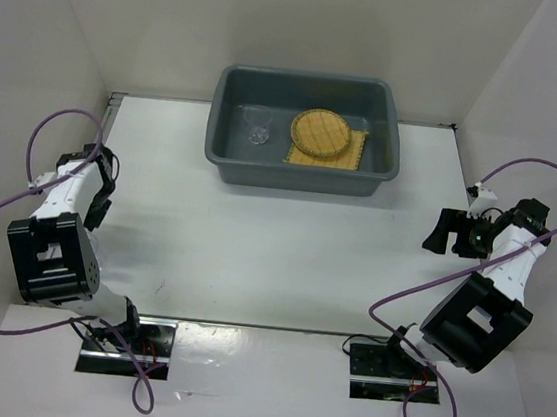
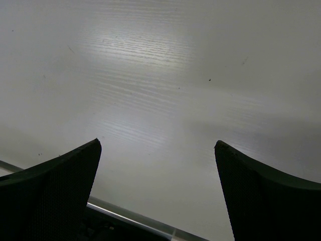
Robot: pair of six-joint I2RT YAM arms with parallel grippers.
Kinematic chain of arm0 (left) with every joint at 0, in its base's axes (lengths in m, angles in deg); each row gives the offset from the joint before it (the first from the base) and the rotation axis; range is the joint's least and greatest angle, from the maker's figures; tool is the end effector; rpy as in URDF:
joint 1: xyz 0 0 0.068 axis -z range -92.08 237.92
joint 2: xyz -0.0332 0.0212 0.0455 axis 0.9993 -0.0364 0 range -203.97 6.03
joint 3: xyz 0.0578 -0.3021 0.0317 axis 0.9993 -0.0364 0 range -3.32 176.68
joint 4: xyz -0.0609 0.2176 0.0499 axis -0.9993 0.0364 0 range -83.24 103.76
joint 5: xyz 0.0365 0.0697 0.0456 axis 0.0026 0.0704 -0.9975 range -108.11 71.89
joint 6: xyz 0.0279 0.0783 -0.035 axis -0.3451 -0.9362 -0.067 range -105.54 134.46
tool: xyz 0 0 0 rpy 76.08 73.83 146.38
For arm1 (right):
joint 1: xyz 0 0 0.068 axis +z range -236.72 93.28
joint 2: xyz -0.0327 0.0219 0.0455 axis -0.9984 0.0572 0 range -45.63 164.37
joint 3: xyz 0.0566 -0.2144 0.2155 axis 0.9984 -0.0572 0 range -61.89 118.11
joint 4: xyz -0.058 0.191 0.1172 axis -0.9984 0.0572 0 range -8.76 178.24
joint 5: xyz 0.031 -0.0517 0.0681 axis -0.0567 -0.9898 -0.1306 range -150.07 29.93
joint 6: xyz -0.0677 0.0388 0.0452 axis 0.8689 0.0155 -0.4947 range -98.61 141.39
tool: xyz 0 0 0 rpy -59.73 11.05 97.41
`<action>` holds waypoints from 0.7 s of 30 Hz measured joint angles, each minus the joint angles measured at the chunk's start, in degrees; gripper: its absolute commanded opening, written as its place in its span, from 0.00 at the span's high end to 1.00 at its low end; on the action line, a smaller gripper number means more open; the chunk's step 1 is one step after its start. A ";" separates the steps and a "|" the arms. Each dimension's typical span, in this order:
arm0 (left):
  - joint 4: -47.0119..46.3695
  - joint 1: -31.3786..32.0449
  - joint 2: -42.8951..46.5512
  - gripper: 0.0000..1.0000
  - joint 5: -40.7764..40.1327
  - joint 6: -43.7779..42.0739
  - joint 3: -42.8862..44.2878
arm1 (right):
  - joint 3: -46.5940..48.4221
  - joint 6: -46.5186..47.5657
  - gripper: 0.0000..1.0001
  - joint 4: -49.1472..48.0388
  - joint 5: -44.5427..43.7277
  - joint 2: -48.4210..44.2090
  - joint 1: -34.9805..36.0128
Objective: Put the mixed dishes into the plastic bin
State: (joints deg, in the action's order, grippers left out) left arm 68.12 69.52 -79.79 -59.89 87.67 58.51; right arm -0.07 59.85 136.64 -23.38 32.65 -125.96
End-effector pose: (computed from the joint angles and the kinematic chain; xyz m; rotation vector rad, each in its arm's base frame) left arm 0.1990 0.1228 0.2489 -1.9014 1.7926 0.8367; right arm 0.2032 -0.1038 0.2742 -0.1142 2.4747 0.3910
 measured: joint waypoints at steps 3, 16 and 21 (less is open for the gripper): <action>-2.84 -0.61 0.04 0.00 2.14 -1.84 -1.05 | 0.00 0.00 0.02 0.00 0.00 0.00 0.00; -11.69 -1.09 0.04 1.00 7.34 -10.01 -5.90 | 0.00 -0.04 0.02 0.00 -0.04 -0.02 0.00; -10.97 -1.14 2.16 1.00 11.67 -13.11 -1.68 | 0.00 -0.04 0.02 -0.02 -0.07 -0.02 0.00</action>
State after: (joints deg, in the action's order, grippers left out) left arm 57.15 68.39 -77.63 -48.22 74.56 56.82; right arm -0.07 59.80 136.62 -23.45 32.63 -125.96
